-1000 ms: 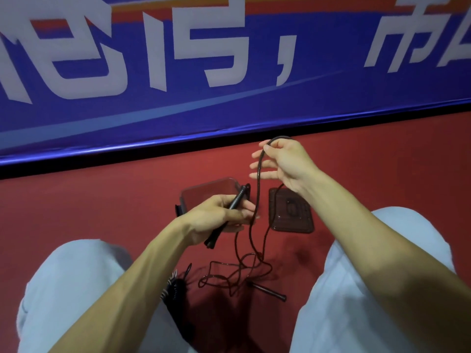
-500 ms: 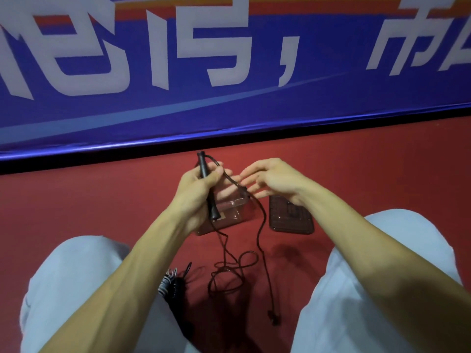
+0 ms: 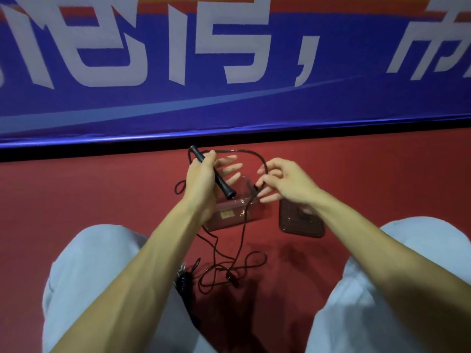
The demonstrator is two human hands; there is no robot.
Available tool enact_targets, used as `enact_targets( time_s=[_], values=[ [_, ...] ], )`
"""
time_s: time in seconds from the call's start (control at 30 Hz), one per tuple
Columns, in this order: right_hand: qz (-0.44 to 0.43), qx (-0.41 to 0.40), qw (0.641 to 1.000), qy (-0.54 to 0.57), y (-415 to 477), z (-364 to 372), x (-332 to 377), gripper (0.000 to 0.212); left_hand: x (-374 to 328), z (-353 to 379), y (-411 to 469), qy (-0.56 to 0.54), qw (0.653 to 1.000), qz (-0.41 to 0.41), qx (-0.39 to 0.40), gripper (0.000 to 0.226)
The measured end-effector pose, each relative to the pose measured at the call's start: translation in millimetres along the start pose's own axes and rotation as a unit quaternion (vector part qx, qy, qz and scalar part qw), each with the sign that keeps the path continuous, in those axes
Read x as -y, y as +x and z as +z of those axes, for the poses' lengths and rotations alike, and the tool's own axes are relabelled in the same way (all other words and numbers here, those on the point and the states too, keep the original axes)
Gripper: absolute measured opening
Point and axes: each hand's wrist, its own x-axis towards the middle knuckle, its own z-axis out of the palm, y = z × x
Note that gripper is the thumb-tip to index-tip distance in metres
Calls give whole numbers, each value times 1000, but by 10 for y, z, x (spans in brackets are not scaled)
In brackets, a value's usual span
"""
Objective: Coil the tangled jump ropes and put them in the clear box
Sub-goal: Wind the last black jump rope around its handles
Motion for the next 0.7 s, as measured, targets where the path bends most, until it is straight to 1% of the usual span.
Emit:
enact_targets(
  time_s=[0.07,0.13,0.2,0.3,0.43,0.5,0.57,0.63,0.7],
  values=[
    [-32,-33,997,62,-8,-55,81,14,26,17,-48,88,996,-4,20,22],
    [-54,-66,990,113,-11,-116,160,14,65,40,-102,180,982,-4,51,27],
    [-63,-96,981,159,0,-180,229,16,101,62,-137,240,967,-15,83,26],
    [-56,-132,959,246,36,-275,277,17,151,65,-159,282,946,-34,154,20],
    [-20,-156,927,340,57,-347,289,13,156,51,-228,327,900,-81,277,17],
    [1,-167,915,366,65,-356,273,12,167,59,-259,330,889,-98,302,12],
    [21,-174,904,389,82,-365,259,10,184,74,-272,324,897,-94,287,5],
    [33,-173,893,414,85,-374,251,9,201,82,-264,299,915,-81,259,9],
    [37,-165,892,420,82,-379,232,5,190,85,-249,267,931,-67,239,11]
  ],
)
